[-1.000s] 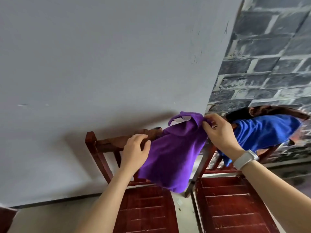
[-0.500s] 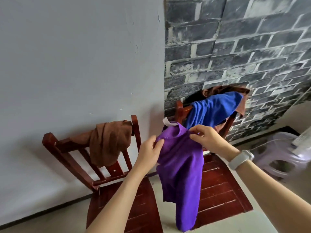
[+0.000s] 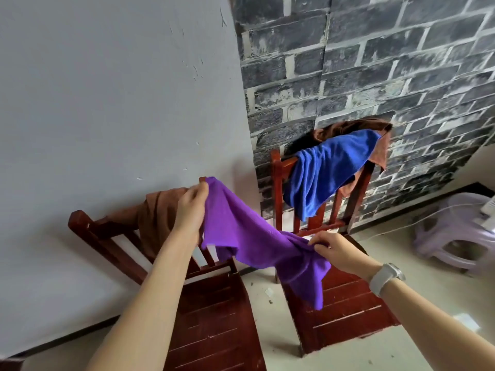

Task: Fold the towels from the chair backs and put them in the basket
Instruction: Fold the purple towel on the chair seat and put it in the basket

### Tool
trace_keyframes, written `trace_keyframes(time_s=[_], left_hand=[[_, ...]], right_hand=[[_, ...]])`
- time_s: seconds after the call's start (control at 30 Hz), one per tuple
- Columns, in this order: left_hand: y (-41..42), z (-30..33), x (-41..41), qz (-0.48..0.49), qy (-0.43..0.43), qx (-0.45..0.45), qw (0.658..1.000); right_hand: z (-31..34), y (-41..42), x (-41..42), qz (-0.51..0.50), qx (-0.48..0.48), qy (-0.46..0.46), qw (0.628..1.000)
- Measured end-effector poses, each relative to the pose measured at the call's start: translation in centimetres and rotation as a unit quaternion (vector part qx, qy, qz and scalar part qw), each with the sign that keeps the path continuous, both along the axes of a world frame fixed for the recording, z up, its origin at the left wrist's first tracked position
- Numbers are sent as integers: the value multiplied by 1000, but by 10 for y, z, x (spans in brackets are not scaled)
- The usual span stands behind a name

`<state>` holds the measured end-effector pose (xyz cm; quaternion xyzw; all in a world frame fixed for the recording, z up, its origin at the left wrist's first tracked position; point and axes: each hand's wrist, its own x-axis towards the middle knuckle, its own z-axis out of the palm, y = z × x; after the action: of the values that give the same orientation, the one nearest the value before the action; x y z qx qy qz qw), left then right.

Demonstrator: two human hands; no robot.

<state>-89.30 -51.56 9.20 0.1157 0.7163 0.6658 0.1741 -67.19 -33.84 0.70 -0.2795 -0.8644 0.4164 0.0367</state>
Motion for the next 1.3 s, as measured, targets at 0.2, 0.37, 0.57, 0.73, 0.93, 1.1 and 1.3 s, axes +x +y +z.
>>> trace_keyframes(time_s=[0.2, 0.37, 0.57, 0.73, 0.93, 1.1, 1.3], left_hand=[[-21, -52, 28, -69, -59, -173, 981], [-22, -84, 83, -228, -89, -204, 948], [-11, -86, 97, -238, -223, -105, 939], [-4, -88, 91, -192, -112, -174, 959], [-12, -63, 59, -153, 69, -196, 966], [-8, -42, 49, -177, 175, -239, 939], [-20, -36, 41, -165, 297, -267, 902]], right_hand=[[25, -15, -26, -79, -153, 112, 979], [37, -28, -48, -92, -255, 147, 951], [40, -31, -58, -104, -351, 213, 906], [31, -24, -52, -182, -326, 179, 910], [11, -18, -39, -273, -372, 60, 885], [7, -20, -32, -232, -528, 110, 809], [0, -10, -16, -116, -491, -54, 862]])
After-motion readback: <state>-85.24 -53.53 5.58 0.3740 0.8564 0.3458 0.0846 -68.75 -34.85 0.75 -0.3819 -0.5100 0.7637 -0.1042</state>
